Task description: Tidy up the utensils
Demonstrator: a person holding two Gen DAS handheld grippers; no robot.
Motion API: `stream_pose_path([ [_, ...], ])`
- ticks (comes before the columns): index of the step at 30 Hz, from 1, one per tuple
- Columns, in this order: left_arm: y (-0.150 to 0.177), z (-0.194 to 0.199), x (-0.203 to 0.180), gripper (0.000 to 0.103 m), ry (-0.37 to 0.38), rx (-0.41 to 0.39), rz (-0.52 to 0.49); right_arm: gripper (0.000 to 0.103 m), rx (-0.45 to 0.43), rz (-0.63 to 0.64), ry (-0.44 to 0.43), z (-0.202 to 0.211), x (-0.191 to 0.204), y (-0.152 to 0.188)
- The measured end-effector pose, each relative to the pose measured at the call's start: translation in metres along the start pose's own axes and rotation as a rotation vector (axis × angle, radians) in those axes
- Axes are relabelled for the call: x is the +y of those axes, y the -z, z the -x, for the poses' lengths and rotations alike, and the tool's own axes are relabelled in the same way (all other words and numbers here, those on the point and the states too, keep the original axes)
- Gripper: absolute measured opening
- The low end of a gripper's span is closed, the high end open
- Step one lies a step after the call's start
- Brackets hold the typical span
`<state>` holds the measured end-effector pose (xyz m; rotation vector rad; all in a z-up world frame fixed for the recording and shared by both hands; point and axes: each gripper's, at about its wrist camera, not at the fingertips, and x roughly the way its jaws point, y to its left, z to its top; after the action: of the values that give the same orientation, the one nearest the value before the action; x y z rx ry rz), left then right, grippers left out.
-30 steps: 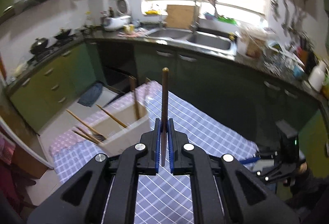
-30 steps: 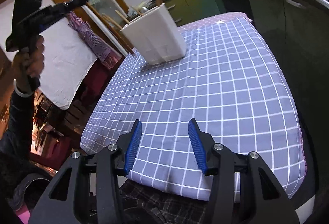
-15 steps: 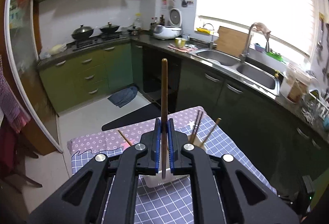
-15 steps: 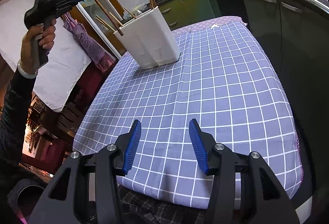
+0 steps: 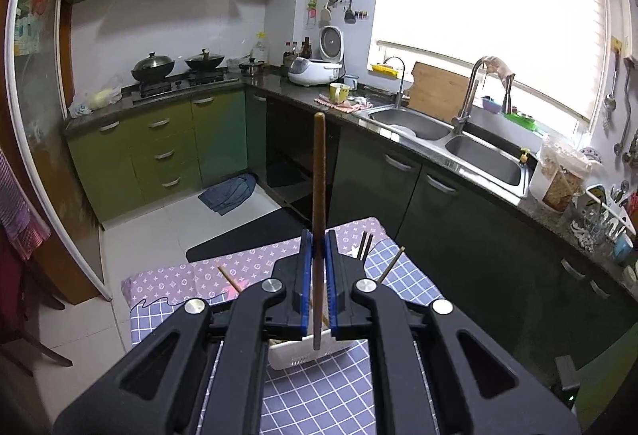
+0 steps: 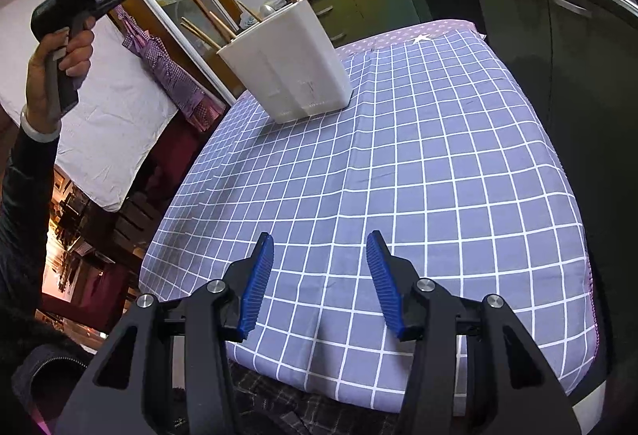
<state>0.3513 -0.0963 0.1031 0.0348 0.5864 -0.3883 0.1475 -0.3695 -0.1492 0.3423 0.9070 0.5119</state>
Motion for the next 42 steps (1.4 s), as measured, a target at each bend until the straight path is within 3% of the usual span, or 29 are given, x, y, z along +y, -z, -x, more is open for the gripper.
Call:
stream_pose_path([
  [9, -0.009, -0.010, 0.004, 0.006, -0.066, -0.024, 0.001, 0.049, -0.015, 0.006, -0.003, 0.007, 0.001, -0.001],
  [19, 0.041, -0.068, 0.009, 0.007, -0.124, 0.087, -0.016, 0.049, -0.052, 0.047, 0.040, 0.014, 0.014, -0.014],
  [20, 0.048, -0.072, 0.009, 0.009, -0.130, 0.093, -0.013, 0.049, -0.059, 0.057, 0.046, 0.014, 0.018, -0.017],
  [22, 0.061, -0.077, 0.010, 0.031, -0.143, 0.089, -0.010, 0.050, -0.076, 0.083, 0.057, 0.015, 0.028, -0.023],
  [25, 0.077, -0.074, 0.015, 0.053, -0.155, 0.049, 0.022, 0.054, -0.108, 0.140, 0.112, 0.014, 0.044, -0.031],
  [32, 0.116, -0.033, 0.010, 0.070, -0.187, -0.042, 0.087, 0.057, -0.218, 0.227, 0.239, 0.015, 0.072, -0.042],
  [38, 0.179, 0.021, 0.002, 0.072, -0.194, -0.001, 0.131, 0.059, -0.246, 0.272, 0.262, 0.015, 0.085, -0.040],
  [42, 0.219, 0.061, -0.003, 0.079, -0.240, 0.006, 0.146, 0.064, -0.262, 0.294, 0.259, 0.018, 0.095, -0.032],
])
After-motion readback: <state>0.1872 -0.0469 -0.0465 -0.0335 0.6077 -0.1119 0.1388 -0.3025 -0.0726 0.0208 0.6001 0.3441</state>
